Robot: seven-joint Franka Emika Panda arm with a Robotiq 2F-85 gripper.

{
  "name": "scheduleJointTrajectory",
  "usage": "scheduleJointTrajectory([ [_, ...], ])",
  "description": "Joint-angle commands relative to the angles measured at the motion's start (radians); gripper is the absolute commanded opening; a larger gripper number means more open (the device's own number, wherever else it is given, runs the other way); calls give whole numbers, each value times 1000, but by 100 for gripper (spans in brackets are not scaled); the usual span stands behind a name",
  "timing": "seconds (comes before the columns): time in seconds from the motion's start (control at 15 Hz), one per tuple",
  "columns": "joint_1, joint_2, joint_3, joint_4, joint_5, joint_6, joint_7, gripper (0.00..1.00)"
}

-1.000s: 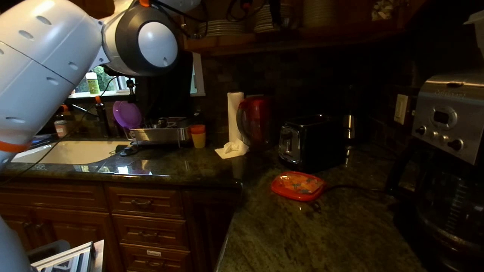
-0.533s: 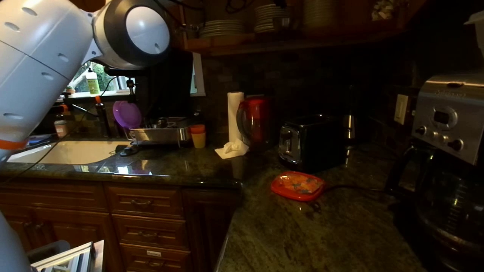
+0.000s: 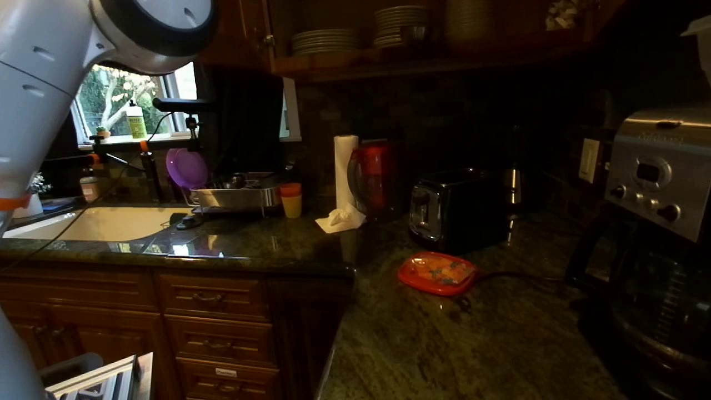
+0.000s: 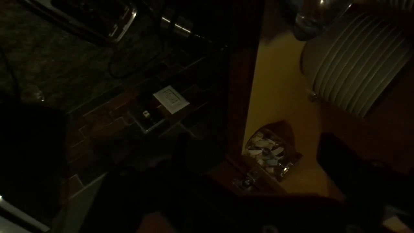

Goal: Put the metal bowl into the cupboard

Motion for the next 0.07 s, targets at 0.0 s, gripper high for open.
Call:
scheduleJointTrajectory([
  [0.0,-7,-16,16,0,-8,-29,-11,100],
])
